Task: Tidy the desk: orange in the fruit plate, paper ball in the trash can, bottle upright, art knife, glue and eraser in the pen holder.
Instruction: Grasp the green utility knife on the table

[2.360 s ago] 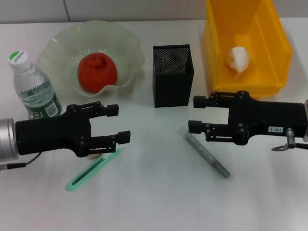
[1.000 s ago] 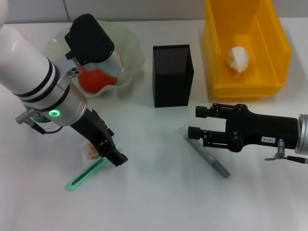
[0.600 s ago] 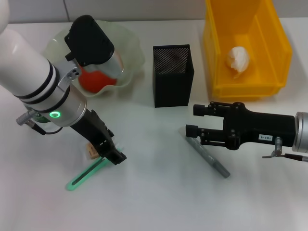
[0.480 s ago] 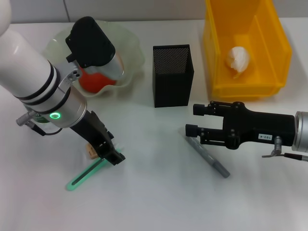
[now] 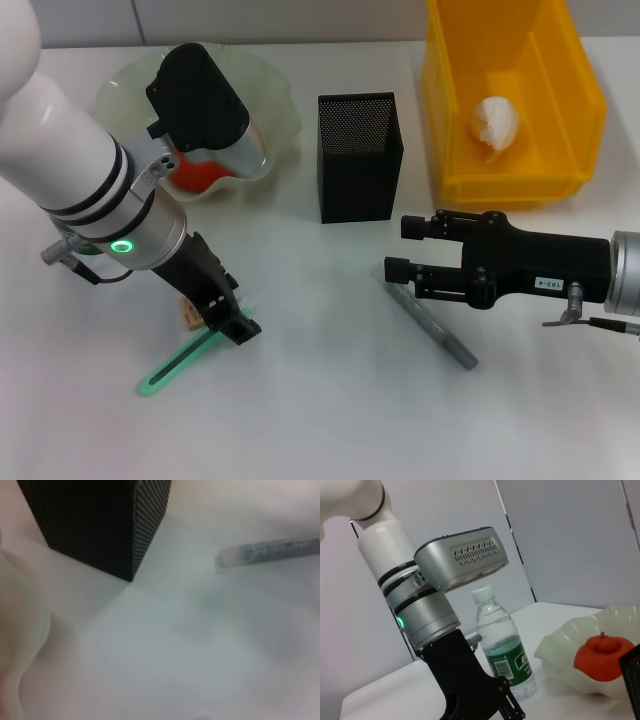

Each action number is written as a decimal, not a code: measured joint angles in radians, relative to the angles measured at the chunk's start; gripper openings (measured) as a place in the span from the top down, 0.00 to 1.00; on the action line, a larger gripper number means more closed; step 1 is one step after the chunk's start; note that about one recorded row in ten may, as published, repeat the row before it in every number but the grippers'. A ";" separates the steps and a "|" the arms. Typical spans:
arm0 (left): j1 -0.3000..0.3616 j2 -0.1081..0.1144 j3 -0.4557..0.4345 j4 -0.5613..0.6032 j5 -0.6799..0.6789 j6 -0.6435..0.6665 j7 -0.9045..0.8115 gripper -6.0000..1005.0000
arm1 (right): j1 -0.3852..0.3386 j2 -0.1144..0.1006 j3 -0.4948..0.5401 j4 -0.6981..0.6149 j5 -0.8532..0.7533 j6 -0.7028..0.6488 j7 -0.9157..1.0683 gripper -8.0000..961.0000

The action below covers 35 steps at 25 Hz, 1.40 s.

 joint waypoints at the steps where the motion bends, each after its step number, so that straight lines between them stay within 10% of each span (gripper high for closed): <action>1: 0.000 0.000 0.000 0.000 0.000 0.000 0.000 0.35 | 0.000 0.000 0.000 0.000 0.000 0.000 0.000 0.28; 35: -0.012 0.000 0.013 -0.038 0.036 -0.028 0.024 0.64 | 0.011 0.001 0.000 0.000 0.000 0.025 0.000 0.28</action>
